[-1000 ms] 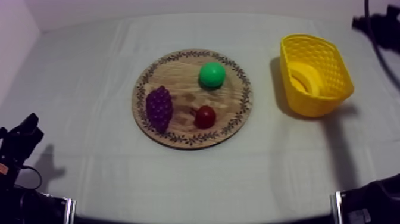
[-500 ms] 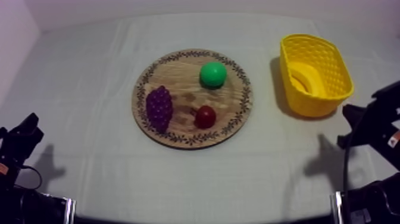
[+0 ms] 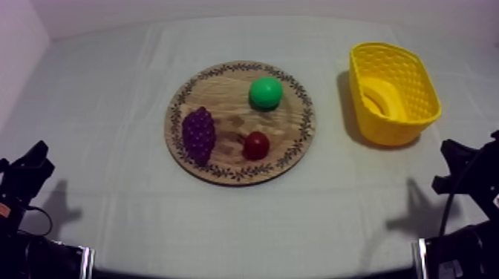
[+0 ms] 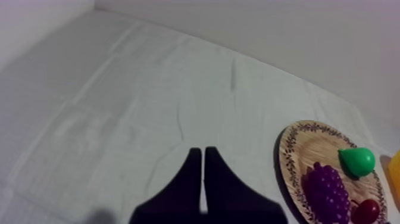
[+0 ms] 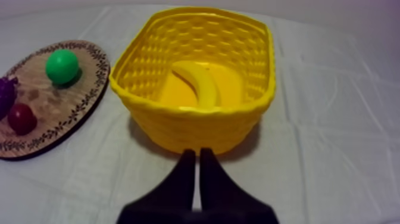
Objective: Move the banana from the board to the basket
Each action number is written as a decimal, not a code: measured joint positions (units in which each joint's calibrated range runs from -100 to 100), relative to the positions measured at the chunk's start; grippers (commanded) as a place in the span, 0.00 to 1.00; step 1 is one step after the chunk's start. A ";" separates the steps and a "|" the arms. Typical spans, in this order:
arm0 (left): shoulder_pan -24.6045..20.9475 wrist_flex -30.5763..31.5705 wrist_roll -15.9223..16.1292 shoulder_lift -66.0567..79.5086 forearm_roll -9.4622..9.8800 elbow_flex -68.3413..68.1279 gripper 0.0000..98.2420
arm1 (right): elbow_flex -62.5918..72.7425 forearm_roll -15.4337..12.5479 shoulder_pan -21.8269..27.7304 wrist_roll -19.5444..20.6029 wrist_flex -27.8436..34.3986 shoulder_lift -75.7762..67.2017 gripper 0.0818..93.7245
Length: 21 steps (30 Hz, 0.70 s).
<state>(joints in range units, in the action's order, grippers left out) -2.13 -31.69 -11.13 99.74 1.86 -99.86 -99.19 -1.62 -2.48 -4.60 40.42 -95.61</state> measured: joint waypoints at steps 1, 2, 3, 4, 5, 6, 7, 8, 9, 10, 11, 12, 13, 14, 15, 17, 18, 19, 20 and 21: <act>0.00 0.00 0.00 0.00 0.00 0.00 0.00 | -0.10 0.09 0.04 0.38 -0.52 -0.06 0.01; 0.00 0.00 0.00 0.00 0.00 0.00 0.00 | -0.14 0.09 0.04 0.56 -1.12 -0.06 0.01; 0.00 0.00 0.00 0.00 0.00 0.00 0.00 | -0.22 0.09 0.07 0.56 -2.00 -0.06 0.01; 0.00 0.00 0.00 0.00 0.00 0.00 0.00 | -0.22 0.09 0.07 0.46 -2.34 -0.11 0.01; 0.00 0.00 0.00 0.00 0.00 0.00 0.00 | -0.22 0.09 0.07 0.09 -2.26 -0.11 0.01; 0.00 0.00 0.00 0.00 0.00 0.00 0.00 | -0.29 0.09 0.11 -0.39 -2.26 -0.11 0.01; 0.00 0.00 0.00 0.00 0.00 0.00 0.00 | -0.29 0.09 0.11 -1.18 -2.26 -0.11 0.01; 0.00 0.00 0.00 0.00 0.00 0.00 0.00 | -0.29 0.09 0.11 -2.05 -2.26 -0.11 0.01; 0.00 0.00 0.00 0.00 0.00 0.00 0.00 | -0.29 0.09 0.11 -3.15 -2.26 -0.11 0.01; 0.00 0.00 0.00 0.00 0.00 0.00 0.00 | -0.29 0.09 0.11 -4.34 -2.26 -0.11 0.01; 0.00 0.00 0.00 0.00 0.00 0.00 0.00 | -0.29 0.09 0.11 -5.34 -2.26 -0.11 0.01; 0.00 0.00 0.00 0.00 0.00 0.00 0.00 | -0.29 0.09 0.11 -6.13 -2.26 -0.11 0.01; 0.00 0.00 0.00 0.00 0.00 0.00 0.00 | -0.34 0.09 0.11 -6.61 -2.36 -0.11 0.01; 0.00 0.00 0.00 0.00 0.00 0.00 0.00 | -0.34 0.09 0.11 -7.08 -2.53 -0.11 0.01; 0.00 0.00 0.00 0.00 0.00 0.00 0.00 | -0.34 0.13 0.11 -7.35 -2.53 -0.11 0.01; 0.00 0.00 0.00 0.00 0.00 0.00 0.00 | -0.34 0.15 0.11 -7.51 -2.44 -0.11 0.01; 0.00 0.00 0.00 0.00 0.00 0.00 0.00 | -0.34 0.20 0.11 -7.51 -2.44 -0.11 0.01; 0.00 0.00 0.00 0.00 0.00 0.00 0.00 | -0.34 0.20 0.11 -7.51 -2.44 -0.11 0.01; 0.00 0.00 0.00 0.00 0.00 0.00 0.00 | -0.34 0.20 0.11 -7.51 -2.44 -0.11 0.01; 0.00 0.00 0.00 0.00 0.00 0.00 0.00 | -0.34 0.20 0.11 -7.51 -2.44 -0.11 0.01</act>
<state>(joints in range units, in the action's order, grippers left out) -2.13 -31.69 -11.13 99.74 1.86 -99.86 -99.53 -1.42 -2.37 -12.11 37.98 -95.73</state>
